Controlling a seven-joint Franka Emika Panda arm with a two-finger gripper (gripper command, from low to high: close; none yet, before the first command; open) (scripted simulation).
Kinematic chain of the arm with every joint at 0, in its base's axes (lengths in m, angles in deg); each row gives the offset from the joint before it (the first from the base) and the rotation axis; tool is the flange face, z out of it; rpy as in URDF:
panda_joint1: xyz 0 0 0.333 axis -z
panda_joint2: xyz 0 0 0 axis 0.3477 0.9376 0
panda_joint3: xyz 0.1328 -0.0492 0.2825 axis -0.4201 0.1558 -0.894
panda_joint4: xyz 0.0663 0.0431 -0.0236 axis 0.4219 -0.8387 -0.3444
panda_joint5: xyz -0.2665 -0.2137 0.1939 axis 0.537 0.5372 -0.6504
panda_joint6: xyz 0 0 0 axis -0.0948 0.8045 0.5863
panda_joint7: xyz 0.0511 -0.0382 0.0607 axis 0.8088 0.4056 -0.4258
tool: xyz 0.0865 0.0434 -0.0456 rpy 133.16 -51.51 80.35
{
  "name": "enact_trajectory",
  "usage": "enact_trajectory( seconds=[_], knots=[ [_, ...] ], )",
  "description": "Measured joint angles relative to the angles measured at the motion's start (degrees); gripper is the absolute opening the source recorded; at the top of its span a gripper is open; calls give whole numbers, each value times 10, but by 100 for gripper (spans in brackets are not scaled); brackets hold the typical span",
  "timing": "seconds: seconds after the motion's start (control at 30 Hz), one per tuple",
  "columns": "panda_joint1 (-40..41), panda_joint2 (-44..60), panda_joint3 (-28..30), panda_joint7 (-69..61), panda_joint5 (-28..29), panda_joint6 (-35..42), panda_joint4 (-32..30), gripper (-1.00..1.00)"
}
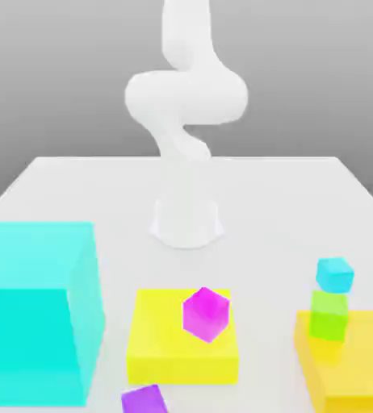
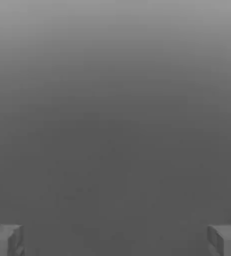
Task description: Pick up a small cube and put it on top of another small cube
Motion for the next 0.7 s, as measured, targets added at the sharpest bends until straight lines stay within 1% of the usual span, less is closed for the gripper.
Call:
enact_trajectory(
  seconds=[0.17,0.37,0.57,0.7],
  knots=[
    [-5,92,-105,99,6,-62,-61,0],
    [-18,201,-219,216,18,-134,-132,0],
    [-41,309,-319,335,32,-206,-203,0],
    [-76,378,-372,406,30,-254,-251,0]
  ],
)
